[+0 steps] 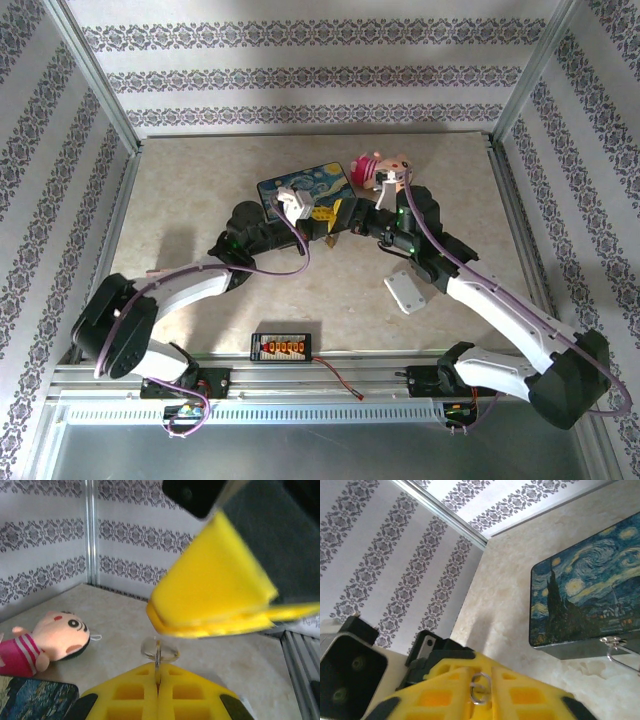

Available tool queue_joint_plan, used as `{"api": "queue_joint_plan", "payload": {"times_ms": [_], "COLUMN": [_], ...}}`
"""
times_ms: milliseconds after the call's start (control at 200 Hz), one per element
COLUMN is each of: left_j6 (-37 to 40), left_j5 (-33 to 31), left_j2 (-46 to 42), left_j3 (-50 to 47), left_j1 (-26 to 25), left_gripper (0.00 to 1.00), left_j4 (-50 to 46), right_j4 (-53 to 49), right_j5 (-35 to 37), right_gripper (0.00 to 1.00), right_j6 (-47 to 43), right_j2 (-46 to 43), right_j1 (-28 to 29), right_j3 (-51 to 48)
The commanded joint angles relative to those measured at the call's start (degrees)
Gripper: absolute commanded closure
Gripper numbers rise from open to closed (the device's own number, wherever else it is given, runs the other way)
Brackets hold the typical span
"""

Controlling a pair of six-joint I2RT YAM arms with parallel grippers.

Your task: Unlock a padlock with a key

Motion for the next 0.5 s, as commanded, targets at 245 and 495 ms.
{"api": "queue_joint_plan", "payload": {"times_ms": [245,495], "left_j6": [18.9,25.0], "left_j5": [13.0,18.4], "left_j2": [-8.5,-7.0], "left_j3": [10.2,17.5], "left_j1": [-0.4,-0.4], "left_gripper": [1.00,1.00], "left_j4": [-42.3,-58.1], "right_j4": [-21.3,-28.2], "right_j5": [-14.4,-21.5], "right_gripper": [0.63,0.67], "right_j6": [-29.3,-38.9], "right_j2": [-4.6,-1.6], "right_j1": [-1.5,1.1], "right_j3": [12.5,15.6]}}
